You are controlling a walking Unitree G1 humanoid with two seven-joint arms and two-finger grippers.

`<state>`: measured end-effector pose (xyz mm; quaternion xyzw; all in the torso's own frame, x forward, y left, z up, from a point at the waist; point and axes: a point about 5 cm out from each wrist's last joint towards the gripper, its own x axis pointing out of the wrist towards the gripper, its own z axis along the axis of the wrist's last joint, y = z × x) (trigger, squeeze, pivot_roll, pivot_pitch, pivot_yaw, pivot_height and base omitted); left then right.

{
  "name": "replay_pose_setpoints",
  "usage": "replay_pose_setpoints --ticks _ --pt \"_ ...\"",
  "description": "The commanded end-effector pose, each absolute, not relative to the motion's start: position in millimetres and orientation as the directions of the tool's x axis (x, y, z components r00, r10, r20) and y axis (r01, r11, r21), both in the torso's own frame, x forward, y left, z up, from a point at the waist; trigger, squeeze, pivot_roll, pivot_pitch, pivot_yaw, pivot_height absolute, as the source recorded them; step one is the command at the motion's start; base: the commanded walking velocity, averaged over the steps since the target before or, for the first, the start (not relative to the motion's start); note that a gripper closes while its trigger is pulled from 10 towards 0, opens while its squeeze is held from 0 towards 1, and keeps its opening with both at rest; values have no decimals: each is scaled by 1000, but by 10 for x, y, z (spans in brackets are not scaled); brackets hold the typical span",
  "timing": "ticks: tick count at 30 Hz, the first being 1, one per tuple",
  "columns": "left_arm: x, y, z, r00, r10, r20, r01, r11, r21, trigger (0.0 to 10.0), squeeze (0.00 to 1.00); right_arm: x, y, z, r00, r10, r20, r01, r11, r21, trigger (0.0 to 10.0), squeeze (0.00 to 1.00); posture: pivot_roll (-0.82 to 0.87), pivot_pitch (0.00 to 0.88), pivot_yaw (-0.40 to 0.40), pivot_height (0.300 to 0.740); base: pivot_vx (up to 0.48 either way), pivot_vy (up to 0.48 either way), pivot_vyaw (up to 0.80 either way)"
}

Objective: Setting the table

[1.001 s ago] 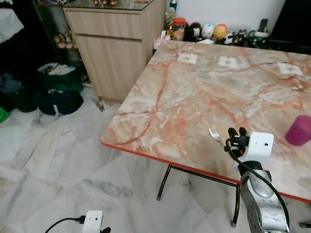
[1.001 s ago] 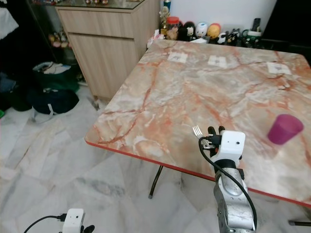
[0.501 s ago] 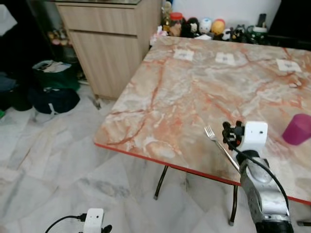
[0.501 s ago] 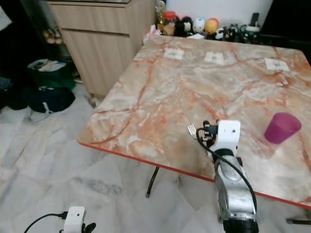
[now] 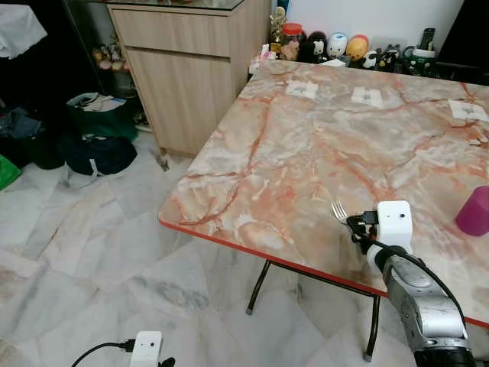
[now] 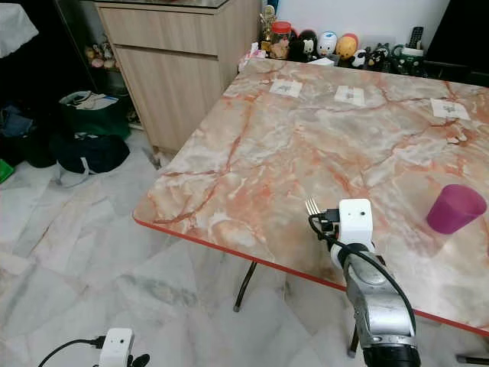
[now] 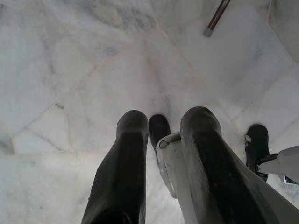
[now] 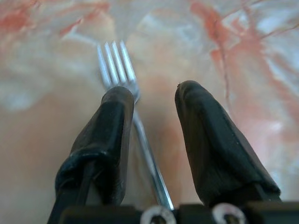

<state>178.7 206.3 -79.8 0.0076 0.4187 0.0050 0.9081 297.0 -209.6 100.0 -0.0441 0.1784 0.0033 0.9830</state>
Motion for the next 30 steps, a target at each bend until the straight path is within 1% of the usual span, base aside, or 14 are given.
replay_pose_setpoints --ticks 1,7,12,23,30 --pt "1736 2109 -818 629 25 -777 -10 1000 24 10000 0 2920 -2107 1003 926 20 -378 -61 993 -98 10000 0 -121 105 29 740 0 0 0" --pt "1734 2118 -817 628 25 -778 -8 1000 25 10000 0 2917 -2109 1019 919 31 -394 -74 993 -94 10000 0 -119 109 32 740 0 0 0" --pt "1733 2125 -816 628 26 -778 -8 1000 27 10000 0 2903 -2135 996 912 14 -409 -67 991 -114 10000 0 -120 111 34 740 0 0 0" --pt "1730 2141 -814 628 28 -778 -6 999 31 10000 0 2959 -2180 889 906 24 -423 -60 996 -71 10000 0 -114 111 41 740 0 0 0" --pt "1728 2147 -814 627 29 -779 -6 999 32 10000 0 2972 -2213 797 890 1 -455 -39 996 -75 10000 0 -110 114 44 740 0 0 0"
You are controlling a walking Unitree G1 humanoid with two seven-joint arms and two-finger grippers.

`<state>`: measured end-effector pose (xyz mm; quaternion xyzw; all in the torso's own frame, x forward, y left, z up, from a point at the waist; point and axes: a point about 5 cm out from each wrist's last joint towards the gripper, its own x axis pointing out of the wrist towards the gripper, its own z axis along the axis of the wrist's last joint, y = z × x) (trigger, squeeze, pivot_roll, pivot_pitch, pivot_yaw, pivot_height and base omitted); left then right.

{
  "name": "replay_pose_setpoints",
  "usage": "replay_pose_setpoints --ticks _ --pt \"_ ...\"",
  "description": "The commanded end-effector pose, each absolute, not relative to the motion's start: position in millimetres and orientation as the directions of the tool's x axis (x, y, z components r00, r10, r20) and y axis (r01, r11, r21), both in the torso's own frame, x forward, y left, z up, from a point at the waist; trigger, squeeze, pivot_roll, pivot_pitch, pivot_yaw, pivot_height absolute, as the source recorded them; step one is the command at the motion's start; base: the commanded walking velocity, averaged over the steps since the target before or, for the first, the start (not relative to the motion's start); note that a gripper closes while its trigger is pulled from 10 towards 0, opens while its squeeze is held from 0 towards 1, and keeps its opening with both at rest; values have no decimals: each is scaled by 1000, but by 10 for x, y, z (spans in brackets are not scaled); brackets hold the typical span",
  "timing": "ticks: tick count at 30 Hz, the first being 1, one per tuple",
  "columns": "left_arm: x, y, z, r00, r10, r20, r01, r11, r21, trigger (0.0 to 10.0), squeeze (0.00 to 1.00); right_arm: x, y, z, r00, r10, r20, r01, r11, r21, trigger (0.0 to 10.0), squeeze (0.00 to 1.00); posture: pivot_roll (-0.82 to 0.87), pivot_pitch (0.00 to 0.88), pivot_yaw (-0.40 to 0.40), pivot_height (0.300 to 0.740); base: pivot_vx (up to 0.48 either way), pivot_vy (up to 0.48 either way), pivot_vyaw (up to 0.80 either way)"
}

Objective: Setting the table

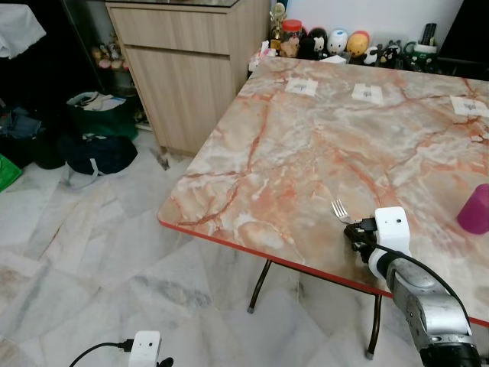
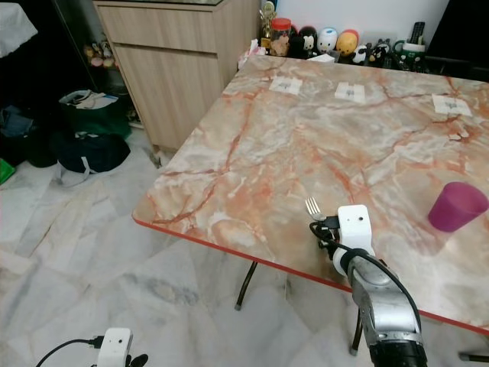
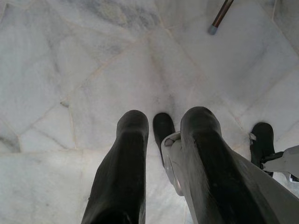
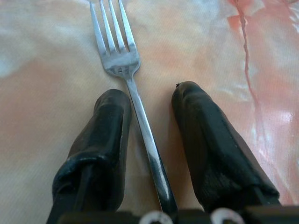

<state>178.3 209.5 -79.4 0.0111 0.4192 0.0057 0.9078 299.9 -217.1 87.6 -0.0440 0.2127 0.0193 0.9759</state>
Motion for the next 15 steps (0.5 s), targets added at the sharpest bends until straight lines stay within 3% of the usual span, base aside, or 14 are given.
replay_pose_setpoints --ticks 1,3,4,5,6,15 --pt "1727 2148 -815 626 29 -779 -5 999 33 10000 0 2966 -2204 781 888 6 -460 -45 996 -73 10000 0 -110 114 45 740 0 0 0" --pt "1727 2148 -815 626 29 -780 -5 999 33 10000 0 2958 -2192 757 885 14 -465 -53 996 -70 10000 0 -109 114 45 740 0 0 0" --pt "1726 2148 -815 625 28 -780 -4 999 33 10000 0 2938 -2175 720 879 28 -477 -67 996 -64 4745 0 -108 115 46 740 0 0 0" --pt "1726 2148 -815 625 28 -780 -4 999 32 10000 0 2931 -2171 706 877 31 -480 -70 996 -62 1804 0 -107 115 45 740 0 0 0" --pt "1726 2148 -815 625 27 -780 -4 999 32 10000 0 2924 -2166 693 875 35 -483 -72 996 -59 0 0 -107 115 46 740 0 0 0" --pt "1723 2145 -819 620 23 -784 2 1000 31 10000 0 2906 -2137 636 868 56 -494 -97 994 -58 0 0 -109 115 44 740 0 0 0"
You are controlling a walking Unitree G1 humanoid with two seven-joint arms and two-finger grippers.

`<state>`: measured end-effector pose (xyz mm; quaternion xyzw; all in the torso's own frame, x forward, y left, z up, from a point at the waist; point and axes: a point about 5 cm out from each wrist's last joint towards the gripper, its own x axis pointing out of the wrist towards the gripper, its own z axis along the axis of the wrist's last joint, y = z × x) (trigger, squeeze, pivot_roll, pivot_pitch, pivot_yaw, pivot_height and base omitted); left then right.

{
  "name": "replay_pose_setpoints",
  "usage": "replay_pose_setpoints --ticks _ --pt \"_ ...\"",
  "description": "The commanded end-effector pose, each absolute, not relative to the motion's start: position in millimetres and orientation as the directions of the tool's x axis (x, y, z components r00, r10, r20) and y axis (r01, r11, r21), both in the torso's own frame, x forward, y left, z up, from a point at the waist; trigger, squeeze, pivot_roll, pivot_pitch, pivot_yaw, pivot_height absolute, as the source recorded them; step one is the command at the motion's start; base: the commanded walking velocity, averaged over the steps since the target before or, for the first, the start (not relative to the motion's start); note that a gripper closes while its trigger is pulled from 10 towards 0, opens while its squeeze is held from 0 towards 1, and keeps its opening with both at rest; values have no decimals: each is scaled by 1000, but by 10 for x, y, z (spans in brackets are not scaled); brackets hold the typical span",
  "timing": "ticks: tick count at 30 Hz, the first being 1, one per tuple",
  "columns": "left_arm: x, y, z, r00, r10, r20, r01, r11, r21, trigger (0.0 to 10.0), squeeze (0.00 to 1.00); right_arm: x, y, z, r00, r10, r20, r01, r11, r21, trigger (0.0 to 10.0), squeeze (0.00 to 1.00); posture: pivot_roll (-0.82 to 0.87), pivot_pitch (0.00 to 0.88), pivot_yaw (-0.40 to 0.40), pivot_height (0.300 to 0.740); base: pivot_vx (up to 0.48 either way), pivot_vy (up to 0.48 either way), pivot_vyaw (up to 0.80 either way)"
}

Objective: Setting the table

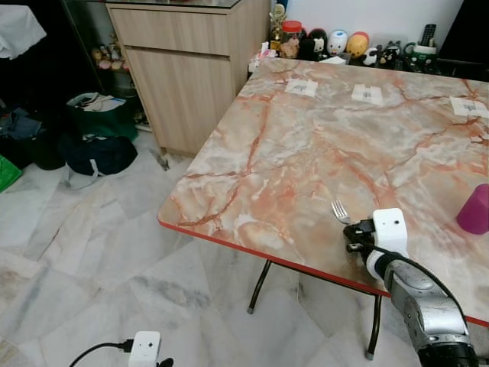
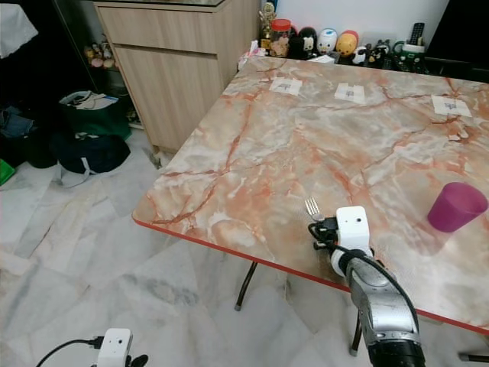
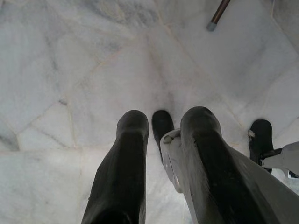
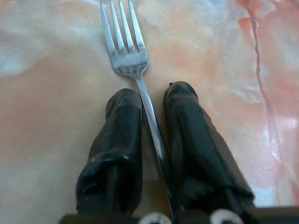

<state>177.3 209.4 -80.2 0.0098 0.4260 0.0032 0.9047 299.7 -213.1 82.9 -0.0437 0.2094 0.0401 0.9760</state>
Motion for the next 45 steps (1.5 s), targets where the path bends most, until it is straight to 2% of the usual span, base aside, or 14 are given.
replay_pose_setpoints --ticks 1,15,21,22,26,32,42,45 --pt "1723 2145 -819 620 23 -784 2 1000 31 10000 0 2906 -2137 636 868 56 -494 -97 994 -58 0 0 -109 115 44 740 0 0 0" --pt "1717 2138 -823 618 23 -785 -1 1000 28 10000 0 2879 -2118 579 865 57 -499 -97 994 -54 0 0 -112 111 42 740 0 0 0" --pt "1711 2138 -826 616 22 -787 3 1000 31 10000 0 2902 -2108 634 906 15 -423 -35 999 -40 0 0 -115 98 42 740 0 0 0" --pt "1708 2137 -827 616 22 -787 4 999 32 10000 0 2927 -2091 753 947 -6 -322 -1 1000 -23 10000 0 -114 93 41 740 0 0 0" --pt "1703 2140 -828 617 27 -787 8 999 41 10000 0 2882 -2077 956 983 -72 -166 76 997 19 10000 0 -122 84 42 740 0 0 0" --pt "1690 2133 -835 614 22 -789 18 999 41 10000 0 2711 -2011 1125 993 -114 -37 115 993 33 10000 0 -138 66 42 740 0 0 0" --pt "1688 2117 -836 618 16 -786 40 998 52 10000 0 2608 -2010 1341 976 -193 96 198 979 -42 10000 0 -137 43 32 740 0 0 0" --pt "1686 2111 -837 618 14 -786 45 998 54 10000 0 2610 -2008 1375 974 -198 112 202 979 -27 10000 0 -140 36 32 740 0 -451 -521"
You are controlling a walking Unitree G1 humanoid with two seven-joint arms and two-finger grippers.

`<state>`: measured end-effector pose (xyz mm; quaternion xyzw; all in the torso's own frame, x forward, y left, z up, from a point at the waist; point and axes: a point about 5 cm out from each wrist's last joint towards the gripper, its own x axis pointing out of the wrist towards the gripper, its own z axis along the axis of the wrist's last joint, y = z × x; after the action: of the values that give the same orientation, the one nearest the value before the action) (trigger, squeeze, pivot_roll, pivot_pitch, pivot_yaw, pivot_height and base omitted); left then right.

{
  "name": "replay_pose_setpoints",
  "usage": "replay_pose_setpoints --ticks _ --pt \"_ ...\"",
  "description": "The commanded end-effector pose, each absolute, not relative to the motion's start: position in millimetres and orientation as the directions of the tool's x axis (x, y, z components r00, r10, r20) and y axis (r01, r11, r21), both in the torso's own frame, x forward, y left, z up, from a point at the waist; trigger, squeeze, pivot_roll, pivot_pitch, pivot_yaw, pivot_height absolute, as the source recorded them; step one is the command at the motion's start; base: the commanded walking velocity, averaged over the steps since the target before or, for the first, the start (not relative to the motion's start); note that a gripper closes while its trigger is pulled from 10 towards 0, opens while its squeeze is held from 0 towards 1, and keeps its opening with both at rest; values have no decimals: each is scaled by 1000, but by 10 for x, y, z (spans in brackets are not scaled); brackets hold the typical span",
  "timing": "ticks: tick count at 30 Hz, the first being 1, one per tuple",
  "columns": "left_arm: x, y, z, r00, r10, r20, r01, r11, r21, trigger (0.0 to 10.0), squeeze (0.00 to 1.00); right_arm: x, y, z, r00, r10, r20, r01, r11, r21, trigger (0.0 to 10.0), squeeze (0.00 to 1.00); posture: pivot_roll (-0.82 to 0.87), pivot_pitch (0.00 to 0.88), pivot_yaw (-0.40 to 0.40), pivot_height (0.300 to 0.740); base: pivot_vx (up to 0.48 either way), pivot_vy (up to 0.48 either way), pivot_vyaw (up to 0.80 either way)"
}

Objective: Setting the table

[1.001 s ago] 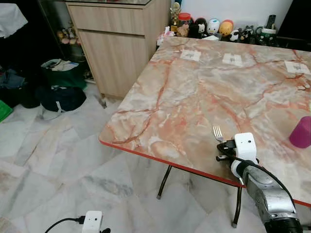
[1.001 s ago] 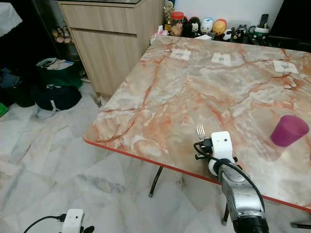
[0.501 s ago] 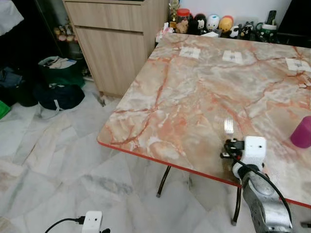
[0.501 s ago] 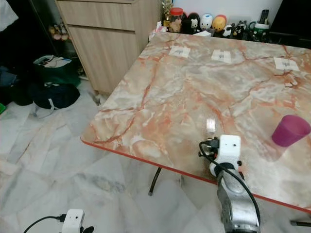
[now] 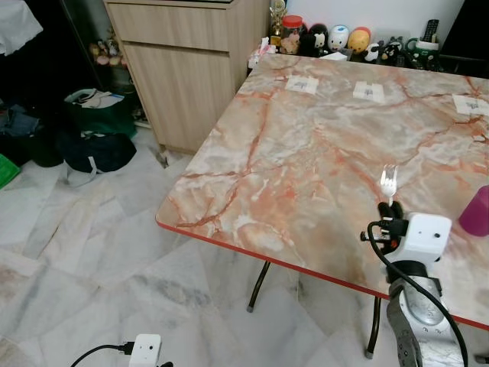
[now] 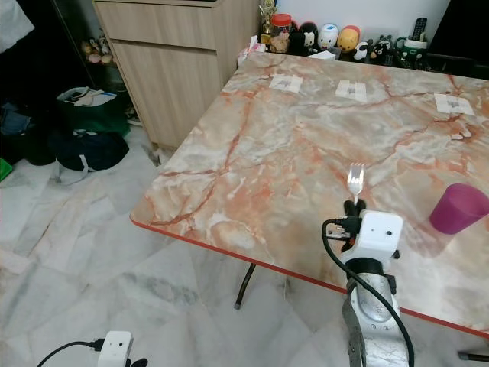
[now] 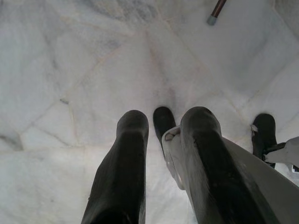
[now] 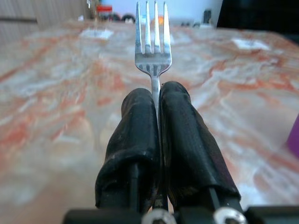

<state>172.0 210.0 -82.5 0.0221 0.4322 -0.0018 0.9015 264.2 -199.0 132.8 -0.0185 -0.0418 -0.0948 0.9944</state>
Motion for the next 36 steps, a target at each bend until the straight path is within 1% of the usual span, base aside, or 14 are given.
replay_pose_setpoints --ticks 1,8,11,20,24,27,36 --pt "1686 2109 -838 618 14 -786 45 998 53 10000 0 2614 -2009 1393 972 -200 120 204 979 -14 10000 0 -140 35 32 740 0 0 -788" --pt "1701 2103 -831 624 16 -781 36 998 50 10000 0 2647 -1992 1475 964 -206 170 213 977 -21 10000 0 -139 49 26 740 0 0 -641" --pt "1710 2101 -828 626 16 -779 34 998 47 10000 0 2657 -1958 1501 965 -188 180 198 980 -36 10000 0 -138 57 24 740 0 -471 0" --pt "1732 2102 -818 632 18 -775 30 998 48 10000 0 2683 -1966 1559 956 -207 207 214 977 -15 10000 0 -137 75 25 740 0 -472 0" --pt "1738 2105 -814 634 21 -773 28 998 50 10000 0 2698 -1964 1560 955 -213 205 218 976 -6 10000 0 -135 80 25 740 0 -480 -725" --pt "1741 2110 -812 636 24 -771 23 998 51 10000 0 2693 -1949 1578 950 -214 228 221 975 -5 10000 0 -132 84 26 740 0 -480 0" --pt "1742 2119 -809 637 27 -771 19 998 51 10000 0 2696 -1938 1587 948 -217 232 223 975 0 10000 0 -133 90 31 740 0 -480 0"
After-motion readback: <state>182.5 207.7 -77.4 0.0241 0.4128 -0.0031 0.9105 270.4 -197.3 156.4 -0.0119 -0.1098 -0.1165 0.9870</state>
